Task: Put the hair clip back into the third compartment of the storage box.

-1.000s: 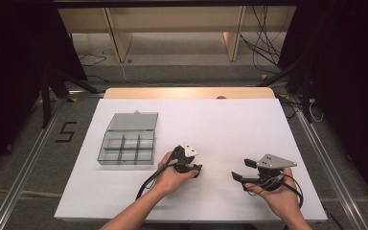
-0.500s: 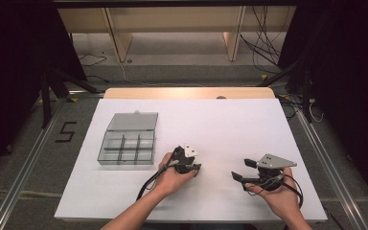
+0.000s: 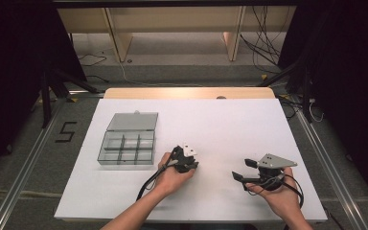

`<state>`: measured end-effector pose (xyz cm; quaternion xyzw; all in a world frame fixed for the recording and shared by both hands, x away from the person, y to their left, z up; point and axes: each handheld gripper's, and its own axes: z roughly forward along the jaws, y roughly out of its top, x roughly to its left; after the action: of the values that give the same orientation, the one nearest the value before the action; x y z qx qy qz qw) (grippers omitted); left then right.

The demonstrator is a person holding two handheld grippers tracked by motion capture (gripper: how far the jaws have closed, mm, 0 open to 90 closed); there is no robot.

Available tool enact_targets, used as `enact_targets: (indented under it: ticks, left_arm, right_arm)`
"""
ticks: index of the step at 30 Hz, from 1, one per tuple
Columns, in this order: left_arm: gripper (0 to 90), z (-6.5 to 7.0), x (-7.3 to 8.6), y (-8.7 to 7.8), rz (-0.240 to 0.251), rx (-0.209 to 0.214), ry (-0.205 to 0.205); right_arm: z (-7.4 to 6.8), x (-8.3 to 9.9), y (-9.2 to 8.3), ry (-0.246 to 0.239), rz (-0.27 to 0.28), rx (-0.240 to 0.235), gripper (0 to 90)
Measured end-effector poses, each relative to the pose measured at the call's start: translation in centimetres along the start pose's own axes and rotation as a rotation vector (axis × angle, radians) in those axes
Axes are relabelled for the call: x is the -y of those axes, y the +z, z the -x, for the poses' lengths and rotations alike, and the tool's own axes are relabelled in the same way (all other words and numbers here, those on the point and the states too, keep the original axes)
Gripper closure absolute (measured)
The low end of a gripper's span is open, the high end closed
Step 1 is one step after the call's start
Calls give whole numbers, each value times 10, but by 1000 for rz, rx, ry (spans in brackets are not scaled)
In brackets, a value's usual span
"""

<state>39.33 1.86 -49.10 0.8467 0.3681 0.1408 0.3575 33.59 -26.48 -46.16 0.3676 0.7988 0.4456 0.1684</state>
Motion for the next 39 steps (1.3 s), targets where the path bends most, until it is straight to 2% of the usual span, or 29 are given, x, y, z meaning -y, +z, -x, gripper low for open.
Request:
enact_targets:
  ticks: [13,19,24,39]
  left_arm:
    - [798,0,1,0,17,1,5]
    - [798,0,2,-1,26,1,23]
    - [797,-2,1,-7,61,13,13]
    - [797,-3,1,-19,64,37,30]
  right_arm:
    - [2,1,0,3,-2,5,293]
    - [3,1,-1,3,-1,7,292]
    - [3,1,0,4,0,7,292]
    - [4,1,0,8,-2,7,292]
